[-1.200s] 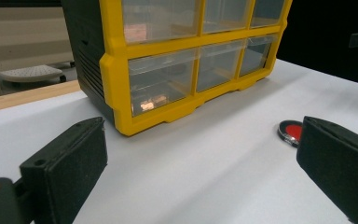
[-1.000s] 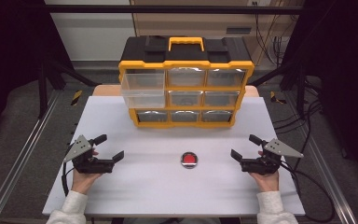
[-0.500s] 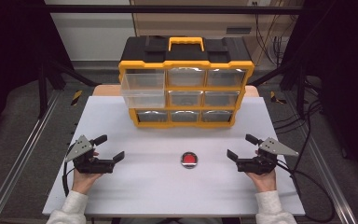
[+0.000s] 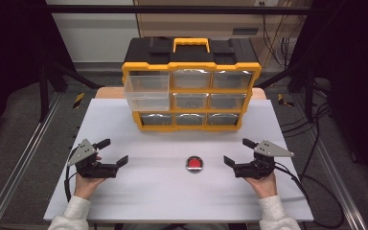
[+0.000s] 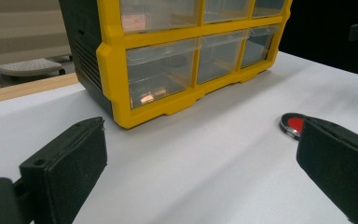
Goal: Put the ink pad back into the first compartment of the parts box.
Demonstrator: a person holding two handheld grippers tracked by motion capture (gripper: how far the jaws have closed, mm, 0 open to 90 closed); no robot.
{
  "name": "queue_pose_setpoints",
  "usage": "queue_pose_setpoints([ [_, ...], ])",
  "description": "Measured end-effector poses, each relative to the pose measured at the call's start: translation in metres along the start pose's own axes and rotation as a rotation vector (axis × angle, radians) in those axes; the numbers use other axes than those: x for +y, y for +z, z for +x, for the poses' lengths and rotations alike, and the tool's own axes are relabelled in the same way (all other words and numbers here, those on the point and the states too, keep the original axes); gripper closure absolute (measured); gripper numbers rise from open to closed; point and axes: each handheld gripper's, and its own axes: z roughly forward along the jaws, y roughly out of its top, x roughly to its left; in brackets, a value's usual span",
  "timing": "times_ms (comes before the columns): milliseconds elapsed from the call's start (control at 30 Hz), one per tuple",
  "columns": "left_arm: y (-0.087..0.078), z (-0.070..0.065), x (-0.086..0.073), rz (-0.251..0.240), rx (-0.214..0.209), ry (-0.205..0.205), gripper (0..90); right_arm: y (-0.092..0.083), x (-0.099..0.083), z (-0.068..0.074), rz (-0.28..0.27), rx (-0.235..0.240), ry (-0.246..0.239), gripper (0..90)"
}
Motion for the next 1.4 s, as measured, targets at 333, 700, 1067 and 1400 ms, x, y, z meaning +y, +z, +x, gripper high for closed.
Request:
queue_pose_setpoints([
  [333, 0.0, 0.0, 0.0, 0.004, -0.001, -0.001, 1.3, 0.014, 0.003, 0.01, 0.033, 0.009, -0.015, 0.5],
  [700, 0.001, 0.0, -0.001, 0.008, 0.0, -0.003, 1.3, 0.032, 0.006, 0.023, 0.075, 0.036, -0.033, 0.5],
  [1067, 0.001, 0.0, -0.001, 0.009, -0.001, -0.002, 1.4, 0.049, 0.009, 0.034, 0.113, 0.046, -0.052, 0.5],
  [1400, 0.001, 0.0, -0.001, 0.008, 0.0, -0.002, 1.3, 0.067, 0.008, 0.044, 0.165, 0.056, -0.067, 0.5],
])
